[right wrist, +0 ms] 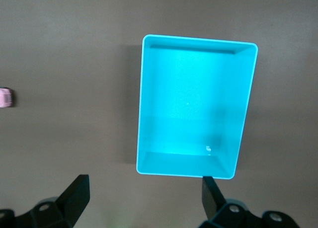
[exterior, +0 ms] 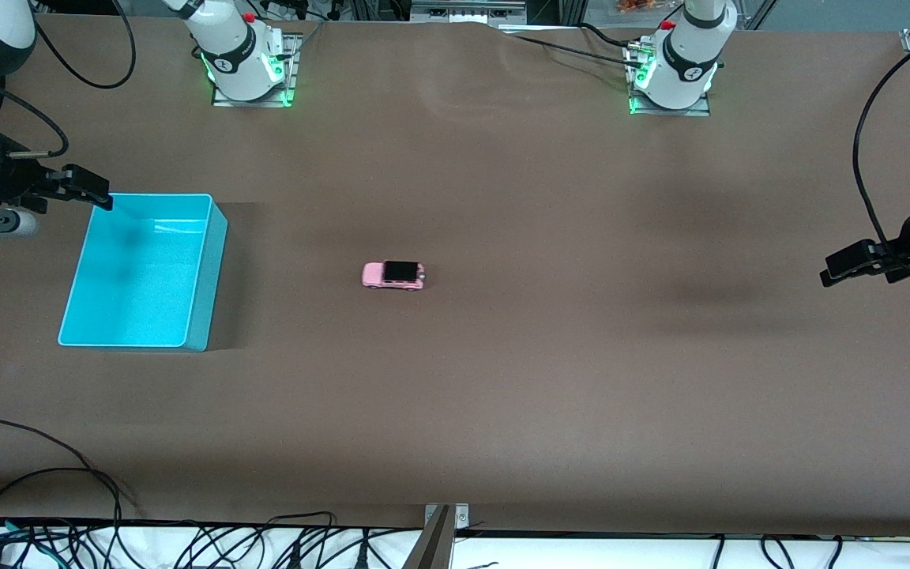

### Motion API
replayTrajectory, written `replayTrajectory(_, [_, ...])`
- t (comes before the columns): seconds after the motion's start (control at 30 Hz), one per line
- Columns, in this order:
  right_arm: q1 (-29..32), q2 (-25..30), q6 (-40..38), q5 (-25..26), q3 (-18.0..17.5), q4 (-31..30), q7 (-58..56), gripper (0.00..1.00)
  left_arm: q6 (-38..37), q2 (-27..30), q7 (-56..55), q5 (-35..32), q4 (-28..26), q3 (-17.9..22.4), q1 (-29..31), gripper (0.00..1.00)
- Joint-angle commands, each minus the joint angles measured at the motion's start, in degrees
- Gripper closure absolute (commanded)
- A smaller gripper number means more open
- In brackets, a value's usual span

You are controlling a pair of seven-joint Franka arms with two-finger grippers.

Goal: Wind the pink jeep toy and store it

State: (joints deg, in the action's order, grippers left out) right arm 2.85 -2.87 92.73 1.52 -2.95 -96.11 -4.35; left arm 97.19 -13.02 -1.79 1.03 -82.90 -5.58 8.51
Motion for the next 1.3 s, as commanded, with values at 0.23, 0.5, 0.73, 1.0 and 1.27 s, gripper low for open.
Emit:
replayTrajectory(0.23, [-0.4,-1.1,-0.1,-0.7,0.1,2.3,0.3,0.0,-0.9,4.2,1.9,0.9,-4.7,-0.7,0.5,0.0])
replayTrajectory(0.5, [-0.6,-2.1,-0.5,0.1,0.1,2.3,0.2,0.0,-0.9,4.6,1.9,0.9,-5.6,-0.7,0.5,0.0])
replayTrajectory(0.73, [-0.3,-2.5,-0.8,0.1,0.2,2.2,0.3,0.0,-0.6,6.0,1.9,0.9,-7.5,-0.7,0.5,0.0])
replayTrajectory(1.0, [-0.3,-3.6,-0.5,-0.3,0.3,2.3,0.5,0.0,-0.5,6.6,1.9,0.9,-8.5,-0.7,0.5,0.0])
replayTrajectory(1.27, [-0.2,-4.8,0.2,-0.1,0.3,1.6,1.9,0.0,-0.5,6.5,1.9,0.9,-8.4,-0.7,0.5,0.0])
